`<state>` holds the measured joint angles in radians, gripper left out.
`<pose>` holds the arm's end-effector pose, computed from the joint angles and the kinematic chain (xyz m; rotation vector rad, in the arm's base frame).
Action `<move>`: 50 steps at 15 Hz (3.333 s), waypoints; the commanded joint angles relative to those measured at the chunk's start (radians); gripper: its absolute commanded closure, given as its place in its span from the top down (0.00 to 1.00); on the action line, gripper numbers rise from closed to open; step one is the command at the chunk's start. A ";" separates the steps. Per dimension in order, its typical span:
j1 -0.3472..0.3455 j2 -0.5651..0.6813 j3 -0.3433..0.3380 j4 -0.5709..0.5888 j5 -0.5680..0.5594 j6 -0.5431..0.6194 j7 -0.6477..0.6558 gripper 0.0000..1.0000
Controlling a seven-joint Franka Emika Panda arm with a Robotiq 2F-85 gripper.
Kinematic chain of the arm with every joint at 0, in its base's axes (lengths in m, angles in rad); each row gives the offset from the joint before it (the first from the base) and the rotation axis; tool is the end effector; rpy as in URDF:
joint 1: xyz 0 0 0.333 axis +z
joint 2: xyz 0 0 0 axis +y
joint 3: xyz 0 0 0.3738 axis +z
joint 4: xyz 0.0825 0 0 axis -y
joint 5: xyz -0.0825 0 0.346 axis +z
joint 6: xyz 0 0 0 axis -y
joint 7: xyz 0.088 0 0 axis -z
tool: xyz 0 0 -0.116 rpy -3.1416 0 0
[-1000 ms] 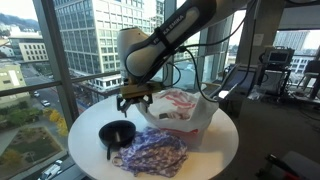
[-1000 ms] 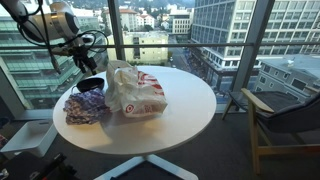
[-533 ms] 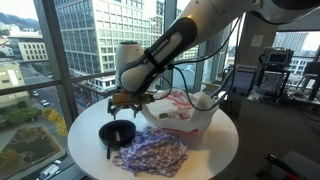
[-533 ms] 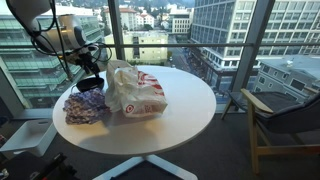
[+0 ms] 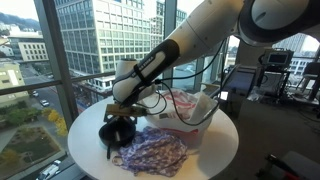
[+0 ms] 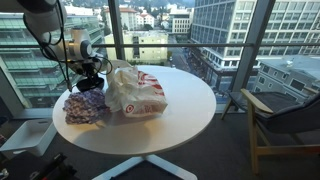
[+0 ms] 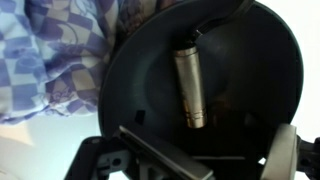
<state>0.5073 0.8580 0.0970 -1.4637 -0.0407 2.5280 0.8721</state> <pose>0.6326 0.4141 0.2458 -2.9340 0.4106 -0.1886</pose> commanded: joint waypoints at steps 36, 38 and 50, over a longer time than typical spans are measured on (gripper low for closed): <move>0.187 -0.342 -0.141 -0.172 -0.168 -0.267 0.142 0.15; 0.155 -0.421 -0.126 -0.254 -0.181 -0.269 0.199 0.15; -0.161 -0.486 -0.097 -0.411 -0.136 -0.213 0.380 0.14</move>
<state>0.4281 0.3601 -0.0300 -1.8586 -0.2255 2.2744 1.2518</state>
